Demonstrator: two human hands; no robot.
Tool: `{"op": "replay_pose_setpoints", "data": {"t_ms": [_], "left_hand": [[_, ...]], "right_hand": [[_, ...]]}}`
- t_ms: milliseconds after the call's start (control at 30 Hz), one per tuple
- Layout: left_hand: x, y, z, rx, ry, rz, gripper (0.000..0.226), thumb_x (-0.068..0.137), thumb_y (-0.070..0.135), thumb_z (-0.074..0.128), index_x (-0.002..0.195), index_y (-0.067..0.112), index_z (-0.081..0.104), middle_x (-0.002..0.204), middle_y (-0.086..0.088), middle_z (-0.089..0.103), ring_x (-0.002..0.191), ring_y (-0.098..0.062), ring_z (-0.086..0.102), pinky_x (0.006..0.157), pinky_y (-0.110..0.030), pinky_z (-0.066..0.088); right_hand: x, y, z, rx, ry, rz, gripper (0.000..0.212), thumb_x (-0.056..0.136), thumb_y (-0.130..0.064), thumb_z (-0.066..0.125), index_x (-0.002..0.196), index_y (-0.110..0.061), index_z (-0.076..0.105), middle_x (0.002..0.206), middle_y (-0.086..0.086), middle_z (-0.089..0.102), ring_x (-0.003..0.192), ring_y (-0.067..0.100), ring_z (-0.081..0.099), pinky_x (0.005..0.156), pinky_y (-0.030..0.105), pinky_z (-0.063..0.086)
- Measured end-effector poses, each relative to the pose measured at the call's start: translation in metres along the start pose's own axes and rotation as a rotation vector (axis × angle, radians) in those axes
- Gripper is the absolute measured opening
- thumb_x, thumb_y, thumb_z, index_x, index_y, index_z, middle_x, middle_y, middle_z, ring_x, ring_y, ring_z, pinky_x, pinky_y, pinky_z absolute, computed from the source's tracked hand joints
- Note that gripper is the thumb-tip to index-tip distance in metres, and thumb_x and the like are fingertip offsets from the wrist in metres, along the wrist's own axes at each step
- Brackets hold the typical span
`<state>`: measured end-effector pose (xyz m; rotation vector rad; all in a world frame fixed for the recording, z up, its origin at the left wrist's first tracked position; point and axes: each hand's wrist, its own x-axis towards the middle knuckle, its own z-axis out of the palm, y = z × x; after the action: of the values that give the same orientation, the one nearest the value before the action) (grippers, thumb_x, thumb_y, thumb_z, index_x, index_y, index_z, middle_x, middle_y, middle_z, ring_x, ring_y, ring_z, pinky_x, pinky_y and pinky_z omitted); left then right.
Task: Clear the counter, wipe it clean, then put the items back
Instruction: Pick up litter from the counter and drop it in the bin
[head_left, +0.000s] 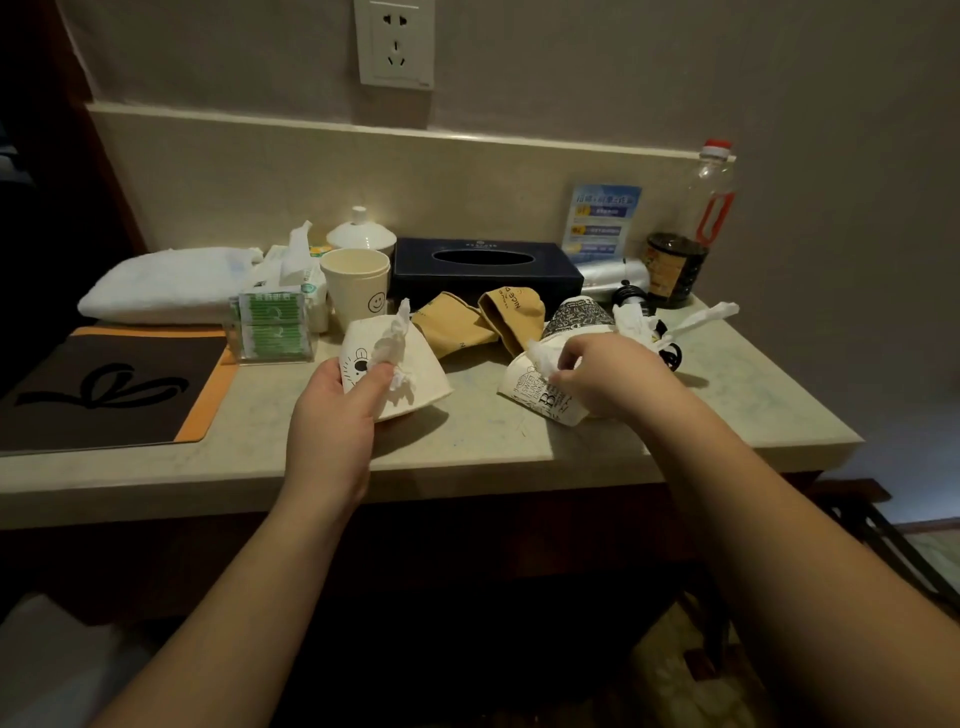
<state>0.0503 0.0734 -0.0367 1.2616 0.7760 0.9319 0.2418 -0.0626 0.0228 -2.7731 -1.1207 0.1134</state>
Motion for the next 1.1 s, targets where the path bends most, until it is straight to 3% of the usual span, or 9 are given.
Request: {"op": "replay_pose_setpoints", "data": {"t_ms": [133,300,467,567,667,733,833,967,1100], "left_hand": [[-0.003,0.002,0.001,0.017,-0.007,0.010,0.010,0.087,0.033,0.067,0.096,0.035,0.064,0.101,0.005,0.071,0.097,-0.019,0.068,0.083,-0.051,0.056],[-0.005,0.002,0.001,0.036,-0.005,0.022,0.007,0.090,0.028,0.065,0.096,0.032,0.063,0.100,0.004,0.071,0.095,-0.018,0.068,0.084,-0.051,0.057],[-0.006,0.003,0.002,0.064,0.000,0.048,0.011,0.091,0.029,0.064,0.101,0.032,0.062,0.100,0.005,0.071,0.095,-0.016,0.068,0.085,-0.050,0.056],[-0.007,0.002,0.003,0.065,-0.005,0.057,0.007,0.091,0.027,0.064,0.095,0.033,0.062,0.098,0.006,0.071,0.094,-0.016,0.068,0.085,-0.050,0.056],[-0.007,0.003,0.004,0.053,0.002,0.044,0.007,0.090,0.028,0.065,0.094,0.033,0.063,0.099,0.005,0.071,0.095,-0.017,0.068,0.086,-0.051,0.056],[-0.007,0.005,0.004,0.051,0.001,0.039,0.006,0.090,0.028,0.065,0.094,0.033,0.062,0.100,0.004,0.071,0.096,-0.017,0.068,0.086,-0.051,0.056],[-0.010,0.009,0.006,0.022,0.006,0.026,0.006,0.091,0.026,0.064,0.093,0.031,0.062,0.099,0.004,0.070,0.096,-0.017,0.068,0.087,-0.051,0.055],[-0.022,0.018,0.015,-0.022,0.007,0.062,0.007,0.090,0.024,0.065,0.093,0.031,0.065,0.097,0.003,0.073,0.095,-0.019,0.070,0.086,-0.051,0.055],[-0.051,0.021,0.053,-0.158,-0.141,0.004,0.014,0.093,0.013,0.060,0.105,0.019,0.063,0.095,-0.001,0.074,0.090,-0.016,0.072,0.073,-0.034,0.058]], "right_hand": [[0.003,-0.009,-0.004,0.037,-0.090,-0.001,0.014,0.091,-0.041,0.055,0.094,-0.028,0.059,0.088,-0.005,0.063,0.087,0.017,0.060,0.083,0.040,0.052],[0.002,-0.013,-0.007,0.193,-0.138,0.015,0.013,0.089,-0.032,0.063,0.098,-0.022,0.060,0.083,-0.004,0.058,0.073,0.011,0.057,0.052,0.024,0.048],[0.000,-0.014,-0.005,0.314,-0.091,-0.017,0.017,0.084,-0.029,0.069,0.092,-0.024,0.056,0.091,-0.006,0.060,0.076,0.007,0.056,0.058,0.023,0.048],[-0.006,-0.018,0.000,0.390,-0.024,-0.046,0.034,0.083,-0.028,0.070,0.110,-0.024,0.049,0.104,-0.004,0.060,0.077,0.008,0.059,0.061,0.026,0.054],[-0.011,-0.020,0.006,0.470,0.026,-0.052,0.077,0.082,-0.026,0.072,0.144,-0.029,0.027,0.125,0.002,0.058,0.072,0.005,0.056,0.053,0.022,0.051],[-0.014,-0.021,0.009,0.529,0.044,-0.049,0.086,0.083,-0.026,0.072,0.149,-0.030,0.018,0.133,0.003,0.055,0.074,0.005,0.054,0.051,0.020,0.050],[-0.019,-0.018,0.010,0.619,0.075,-0.054,0.075,0.085,-0.024,0.069,0.147,-0.029,0.027,0.133,0.001,0.055,0.081,0.006,0.060,0.059,0.023,0.056],[-0.032,0.009,0.001,1.009,0.137,-0.014,0.052,0.084,-0.020,0.069,0.131,-0.026,0.048,0.117,-0.003,0.064,0.099,0.015,0.065,0.082,0.042,0.058],[-0.066,0.062,-0.003,1.405,0.223,0.041,0.034,0.084,-0.011,0.067,0.115,-0.022,0.058,0.109,0.002,0.070,0.100,0.020,0.068,0.089,0.047,0.054]]}}
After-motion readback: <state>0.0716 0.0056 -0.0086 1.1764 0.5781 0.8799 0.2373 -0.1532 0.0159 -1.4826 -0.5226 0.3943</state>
